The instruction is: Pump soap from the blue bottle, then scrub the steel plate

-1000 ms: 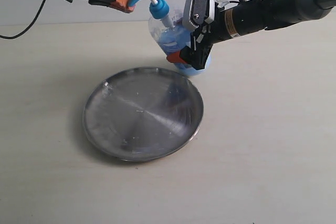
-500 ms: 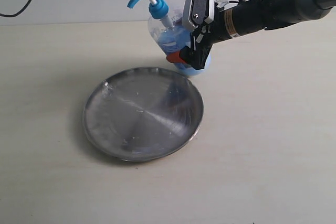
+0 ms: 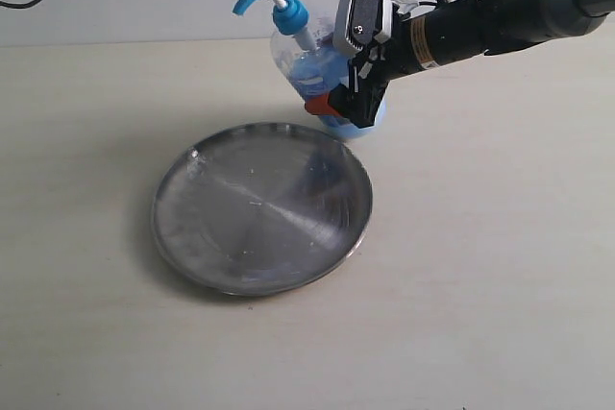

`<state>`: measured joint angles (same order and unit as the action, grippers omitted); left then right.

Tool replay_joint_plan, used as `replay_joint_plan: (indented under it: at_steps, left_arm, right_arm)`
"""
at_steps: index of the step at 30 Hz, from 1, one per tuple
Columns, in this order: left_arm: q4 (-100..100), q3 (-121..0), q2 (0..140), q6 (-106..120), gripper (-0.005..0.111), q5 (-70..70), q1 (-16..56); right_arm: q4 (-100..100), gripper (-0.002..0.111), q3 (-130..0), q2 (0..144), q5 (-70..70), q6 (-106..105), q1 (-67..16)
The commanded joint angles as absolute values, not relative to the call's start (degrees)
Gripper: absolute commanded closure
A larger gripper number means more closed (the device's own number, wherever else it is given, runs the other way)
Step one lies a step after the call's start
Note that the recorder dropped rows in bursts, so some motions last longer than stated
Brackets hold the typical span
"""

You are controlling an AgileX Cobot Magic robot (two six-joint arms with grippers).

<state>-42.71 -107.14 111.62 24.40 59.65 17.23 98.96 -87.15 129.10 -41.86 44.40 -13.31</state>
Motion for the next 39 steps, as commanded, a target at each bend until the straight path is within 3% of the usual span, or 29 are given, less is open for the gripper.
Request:
replay_joint_plan:
  at_steps: [1,39]
  left_arm:
    - [-43.4,-107.6,111.6,24.9,0.107,60.8,17.7]
    - [-39.0,-107.6,114.4,25.5,0.107,60.3,19.4]
  right_arm:
    - [97.6,0.108,-87.9,128.8,-41.8,43.9,-13.2]
    - [97.4,0.108,-87.9,128.8,-41.9,43.9,-13.2]
